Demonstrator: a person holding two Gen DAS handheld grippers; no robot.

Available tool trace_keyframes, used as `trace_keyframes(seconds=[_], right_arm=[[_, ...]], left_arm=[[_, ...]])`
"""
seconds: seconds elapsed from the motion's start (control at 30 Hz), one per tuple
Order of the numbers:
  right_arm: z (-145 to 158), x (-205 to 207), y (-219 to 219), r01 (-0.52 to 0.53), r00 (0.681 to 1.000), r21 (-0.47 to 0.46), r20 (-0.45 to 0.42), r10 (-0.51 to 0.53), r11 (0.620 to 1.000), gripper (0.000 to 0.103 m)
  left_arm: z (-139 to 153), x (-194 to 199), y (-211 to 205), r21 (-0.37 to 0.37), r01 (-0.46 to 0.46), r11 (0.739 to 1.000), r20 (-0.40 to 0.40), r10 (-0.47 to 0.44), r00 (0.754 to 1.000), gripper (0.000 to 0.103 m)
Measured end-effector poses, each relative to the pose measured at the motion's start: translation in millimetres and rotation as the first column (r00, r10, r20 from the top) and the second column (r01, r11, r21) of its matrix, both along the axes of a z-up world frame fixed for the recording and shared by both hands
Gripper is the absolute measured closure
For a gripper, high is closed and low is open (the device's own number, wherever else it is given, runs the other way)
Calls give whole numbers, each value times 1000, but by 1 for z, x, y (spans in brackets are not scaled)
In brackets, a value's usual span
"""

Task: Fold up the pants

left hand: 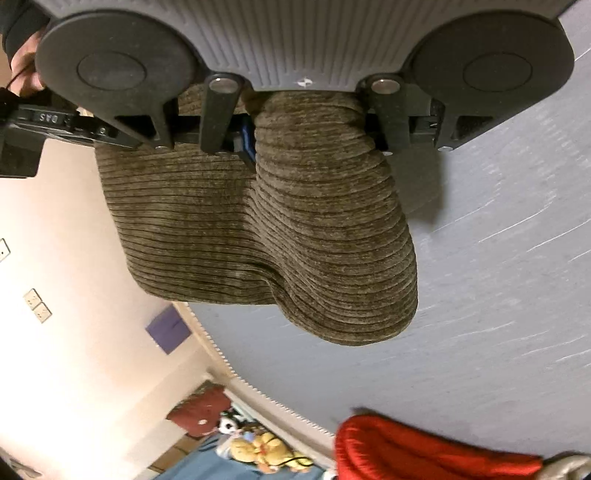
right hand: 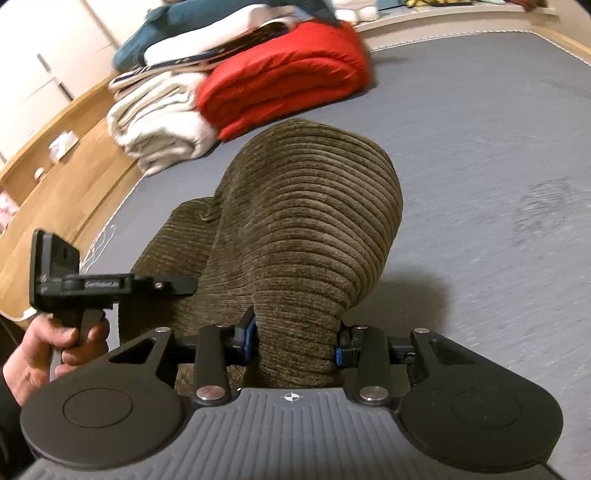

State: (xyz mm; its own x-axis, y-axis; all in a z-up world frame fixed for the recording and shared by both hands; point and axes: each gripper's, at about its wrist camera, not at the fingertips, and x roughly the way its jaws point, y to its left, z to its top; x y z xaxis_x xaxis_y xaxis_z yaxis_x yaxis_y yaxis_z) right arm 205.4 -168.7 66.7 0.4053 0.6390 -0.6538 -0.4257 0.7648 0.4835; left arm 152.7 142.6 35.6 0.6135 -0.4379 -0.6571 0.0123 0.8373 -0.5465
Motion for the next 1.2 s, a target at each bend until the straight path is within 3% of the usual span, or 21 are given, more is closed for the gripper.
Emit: trace_keyframes(seconds=[0.07,0.13,0.17,0.23,0.27,0.3,0.4,0.53,0.57,0.6,0.67,0.7,0.73,0.77,0.87,0.97,1.03,1.1,1.2], right_arm=[[-7,12,-12,7,1000,-12,8,-7,1000,63],[-22,24,-18,42,999,-38,11,-41,998,57],[-33,29,-23,91,996,-88,16,-90,992,54],[-44,33,-27,226,974,-253,89,-210,941,55],[-42,31,-31,282,957,-299,153,-247,911,55],[-37,28,-34,301,949,-300,187,-254,905,55],[-17,11,-39,278,945,-225,237,-224,934,55],[-19,-22,-27,63,967,-241,254,0,968,54],[-27,-30,-22,-10,968,-272,238,77,962,54],[-40,-38,-18,-81,967,-308,206,149,948,54],[-73,-54,-6,-233,948,-422,104,302,876,53],[-79,-67,-4,-252,920,-483,151,363,839,53],[-78,-75,-2,-268,901,-509,168,400,818,53],[-74,-75,-2,-272,904,-507,157,398,818,53],[-58,-58,-9,-258,930,-448,126,346,856,55],[-38,-42,-22,-154,953,-378,189,239,913,52],[-24,-19,-29,-17,966,-293,240,91,956,51],[-19,5,-33,119,965,-196,253,-67,973,47],[-26,39,-31,269,942,-126,241,-233,955,47]], left_arm=[[-10,9,-11,23,-12,1000,7,12,1000,42],[-17,13,-15,150,-71,986,-15,75,997,33],[-19,14,-16,241,-127,962,-31,139,990,32],[-17,12,-14,313,-191,930,-14,206,978,32],[-10,7,-13,327,-223,918,20,229,973,32],[-4,4,-15,339,-234,911,51,231,972,32],[15,-15,-35,352,-148,924,136,106,985,32],[16,-42,-73,414,43,909,167,-123,978,32],[10,-46,-83,443,102,891,153,-187,970,34],[-3,-51,-94,498,179,848,94,-258,962,37],[-40,-54,-109,602,311,735,-81,-332,940,40],[-50,-61,-116,655,338,676,-100,-366,925,39],[-49,-65,-119,670,339,661,-91,-379,921,39],[-45,-62,-119,660,337,672,-91,-374,923,40],[-25,-54,-103,602,264,754,-31,-308,951,40],[-10,-39,-91,571,126,811,82,-210,974,41],[-6,-20,-83,538,24,842,141,-118,983,52],[-7,-6,-78,511,-41,859,163,-50,985,79],[-10,12,-78,498,-125,858,178,40,983,88]])
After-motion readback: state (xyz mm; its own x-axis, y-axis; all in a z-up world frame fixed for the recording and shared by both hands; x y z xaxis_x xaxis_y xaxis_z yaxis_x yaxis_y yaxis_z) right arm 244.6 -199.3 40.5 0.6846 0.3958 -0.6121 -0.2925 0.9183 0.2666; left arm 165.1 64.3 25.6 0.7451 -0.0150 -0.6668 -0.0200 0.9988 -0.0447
